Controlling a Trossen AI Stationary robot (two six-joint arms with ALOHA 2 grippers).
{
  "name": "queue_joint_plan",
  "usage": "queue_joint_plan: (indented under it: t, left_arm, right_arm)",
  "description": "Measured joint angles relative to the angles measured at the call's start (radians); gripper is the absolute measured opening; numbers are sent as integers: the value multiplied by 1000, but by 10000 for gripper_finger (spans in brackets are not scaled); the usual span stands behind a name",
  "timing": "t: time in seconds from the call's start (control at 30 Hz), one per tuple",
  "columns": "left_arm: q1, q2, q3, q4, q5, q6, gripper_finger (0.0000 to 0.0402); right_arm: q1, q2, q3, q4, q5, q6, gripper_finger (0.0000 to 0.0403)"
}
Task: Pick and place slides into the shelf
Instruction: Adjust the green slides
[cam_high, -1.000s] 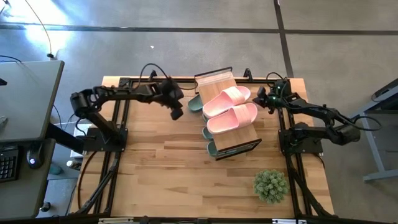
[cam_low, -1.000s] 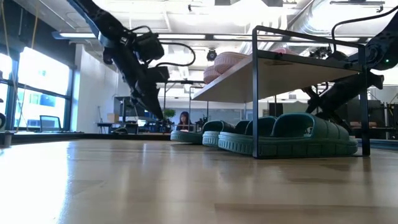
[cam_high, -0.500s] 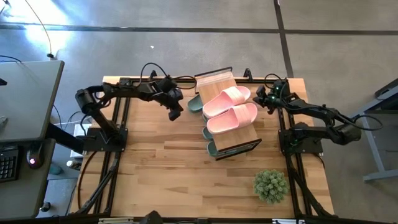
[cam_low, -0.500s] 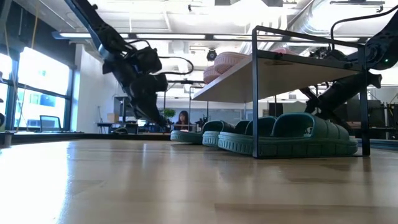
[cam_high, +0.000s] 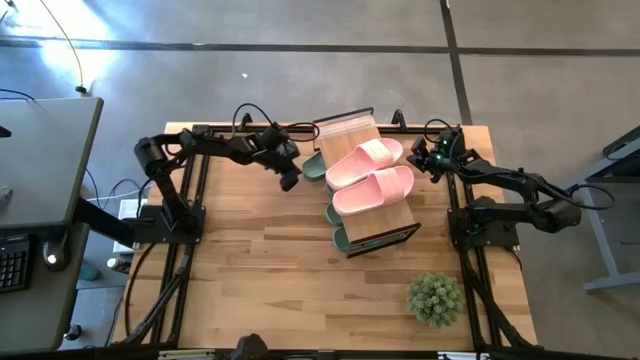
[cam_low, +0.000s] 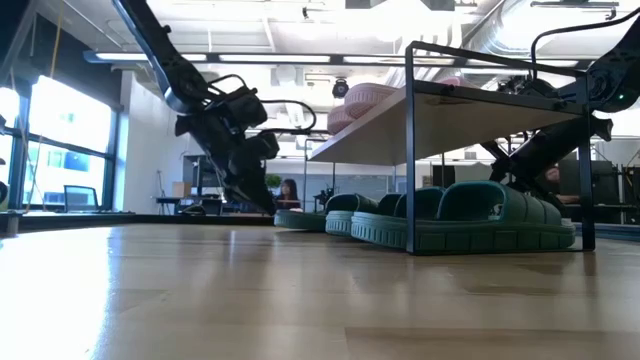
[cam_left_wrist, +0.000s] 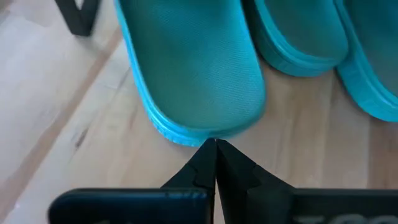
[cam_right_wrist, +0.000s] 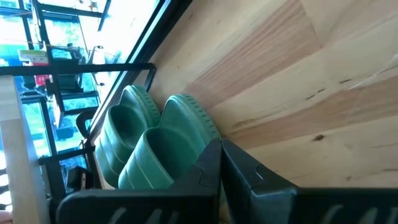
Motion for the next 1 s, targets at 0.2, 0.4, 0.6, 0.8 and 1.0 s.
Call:
queue_joint_plan:
  t: [0.2, 0.4, 0.6, 0.8, 1.0]
  left_arm:
    - [0, 30, 0, 68, -22, -10, 0]
    - [0, 71, 0, 106, -50, -30, 0]
    - [0, 70, 2, 172, -72, -35, 0]
    - [0, 77, 15, 193, -93, -36, 0]
    - [0, 105, 16, 208, -120, -54, 0]
  right_arm:
    - [0, 0, 0, 0, -3, 3, 0]
    - [0, 0, 0, 0, -5, 3, 0]
    - [0, 0, 0, 0, -10, 3, 0]
    - [0, 0, 0, 0, -11, 3, 0]
    - [10, 0, 0, 0, -12, 3, 0]
